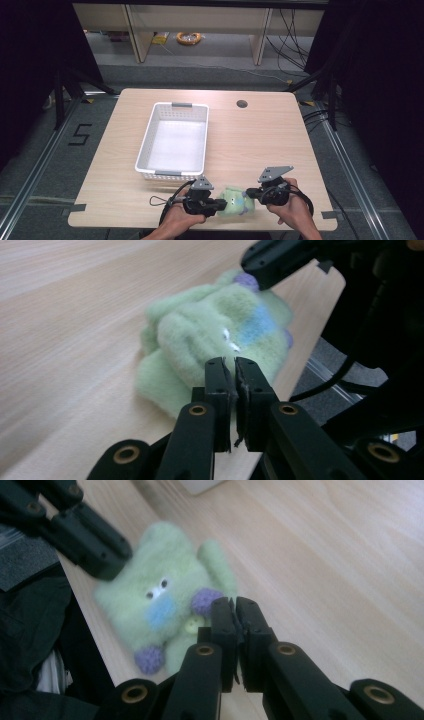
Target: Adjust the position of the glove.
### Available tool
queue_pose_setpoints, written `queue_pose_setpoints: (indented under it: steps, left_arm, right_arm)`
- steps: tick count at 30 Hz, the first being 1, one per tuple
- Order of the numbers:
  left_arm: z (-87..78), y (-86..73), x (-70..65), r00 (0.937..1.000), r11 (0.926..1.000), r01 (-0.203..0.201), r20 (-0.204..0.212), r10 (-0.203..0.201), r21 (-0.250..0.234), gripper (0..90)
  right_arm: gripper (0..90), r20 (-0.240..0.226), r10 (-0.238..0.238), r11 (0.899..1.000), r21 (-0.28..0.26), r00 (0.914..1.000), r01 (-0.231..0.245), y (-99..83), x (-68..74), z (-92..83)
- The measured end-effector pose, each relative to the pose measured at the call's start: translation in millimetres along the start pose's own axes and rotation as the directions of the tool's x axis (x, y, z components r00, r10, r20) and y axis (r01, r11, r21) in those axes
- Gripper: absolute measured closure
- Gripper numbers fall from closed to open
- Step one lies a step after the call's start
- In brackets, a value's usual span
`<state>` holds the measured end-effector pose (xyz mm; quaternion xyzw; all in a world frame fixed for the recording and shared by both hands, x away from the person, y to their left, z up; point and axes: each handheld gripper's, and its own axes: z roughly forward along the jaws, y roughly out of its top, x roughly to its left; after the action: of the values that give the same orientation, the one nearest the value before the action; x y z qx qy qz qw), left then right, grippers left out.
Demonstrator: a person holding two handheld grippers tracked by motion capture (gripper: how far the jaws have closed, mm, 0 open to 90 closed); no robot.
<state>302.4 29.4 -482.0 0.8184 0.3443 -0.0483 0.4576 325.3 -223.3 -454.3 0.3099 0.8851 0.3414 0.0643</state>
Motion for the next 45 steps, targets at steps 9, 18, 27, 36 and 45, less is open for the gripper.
queue_pose_setpoints:
  steps: [9, 18, 27, 36, 45]
  left_arm:
    - [1.4, -5.8, 3.8, 0.9997, 0.9998, 0.019, -0.015, -0.018, 0.008, 84.1]
    - [-1.1, -10.0, 6.9, 0.9993, 0.9992, 0.036, 0.003, -0.036, 0.018, 74.4]
    - [-2.4, -10.2, 15.1, 0.9922, 0.9940, 0.110, -0.059, -0.110, -0.003, 46.9]
    - [14.5, -11.1, 19.0, 0.9858, 0.9878, 0.154, -0.073, -0.151, 0.026, 42.6]
    - [21.4, -13.4, 19.9, 0.9880, 0.9881, 0.146, -0.058, -0.144, 0.048, 45.8]
  right_arm:
    - [87.8, -0.018, 0.018, 0.998, 0.062, 0.9997, -0.017, -4.8, -2.7, 15.8]
    - [67.6, -0.003, 0.076, 0.996, 0.040, 0.9971, -0.075, -9.2, -4.5, 12.0]
    - [48.4, 0.003, 0.198, 0.980, 0.022, 0.9803, -0.198, -20.0, -5.8, 12.1]
    - [48.5, -0.032, 0.268, 0.962, 0.057, 0.9630, -0.266, -26.6, -13.4, 20.8]
    - [49.8, -0.096, 0.330, 0.944, 0.050, 0.9390, -0.327, -33.2, -18.6, 27.6]
